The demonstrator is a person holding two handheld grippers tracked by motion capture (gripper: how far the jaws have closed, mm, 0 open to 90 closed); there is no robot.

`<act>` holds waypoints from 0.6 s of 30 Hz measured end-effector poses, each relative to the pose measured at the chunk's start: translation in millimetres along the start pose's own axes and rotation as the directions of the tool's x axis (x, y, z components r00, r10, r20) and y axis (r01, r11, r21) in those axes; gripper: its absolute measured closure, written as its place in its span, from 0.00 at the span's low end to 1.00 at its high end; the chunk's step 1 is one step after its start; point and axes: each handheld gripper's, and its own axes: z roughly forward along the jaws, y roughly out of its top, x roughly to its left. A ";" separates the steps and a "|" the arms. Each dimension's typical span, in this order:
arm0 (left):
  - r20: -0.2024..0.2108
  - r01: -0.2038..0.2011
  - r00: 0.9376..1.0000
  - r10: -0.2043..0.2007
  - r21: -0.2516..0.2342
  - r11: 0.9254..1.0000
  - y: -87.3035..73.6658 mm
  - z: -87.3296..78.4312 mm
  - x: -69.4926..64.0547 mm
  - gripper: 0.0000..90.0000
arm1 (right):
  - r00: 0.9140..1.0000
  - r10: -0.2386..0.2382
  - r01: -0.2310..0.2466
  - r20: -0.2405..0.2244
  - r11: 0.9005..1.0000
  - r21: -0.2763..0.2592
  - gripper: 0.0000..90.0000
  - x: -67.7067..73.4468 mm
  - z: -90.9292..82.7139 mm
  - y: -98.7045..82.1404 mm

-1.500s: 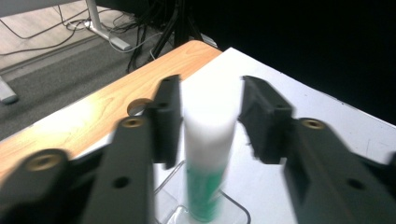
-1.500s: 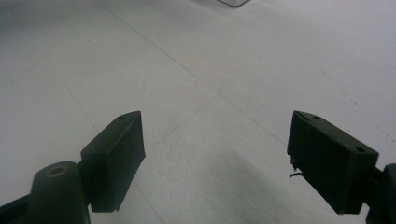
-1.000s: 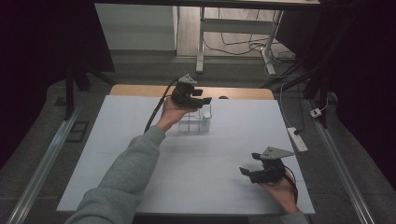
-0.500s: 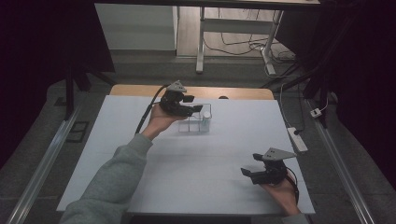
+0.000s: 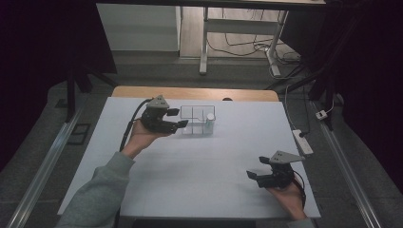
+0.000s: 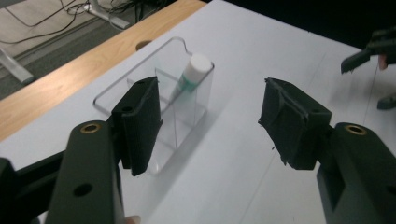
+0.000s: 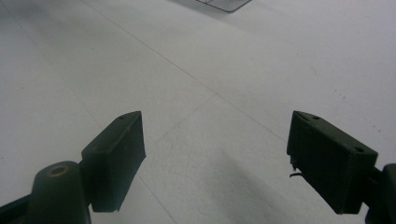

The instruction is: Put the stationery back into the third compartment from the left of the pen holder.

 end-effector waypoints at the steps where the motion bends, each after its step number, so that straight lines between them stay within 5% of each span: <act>1: 0.000 0.005 1.000 -0.005 0.001 1.000 -3.7 -3.2 -0.3 0.41 | 1.000 0.000 0.000 0.000 1.000 0.000 0.21 0.1 -0.2 0.0; 10: -0.053 0.038 0.998 -0.038 0.009 0.999 -35.1 -29.2 -5.1 0.39 | 1.000 -0.001 0.001 0.002 1.000 0.011 0.21 0.3 0.1 -0.3; 18: -0.071 0.017 0.997 -0.014 0.047 0.999 -60.6 -45.2 -14.3 0.37 | 1.000 0.007 -0.007 0.009 1.000 0.006 0.21 -0.3 -1.0 -1.3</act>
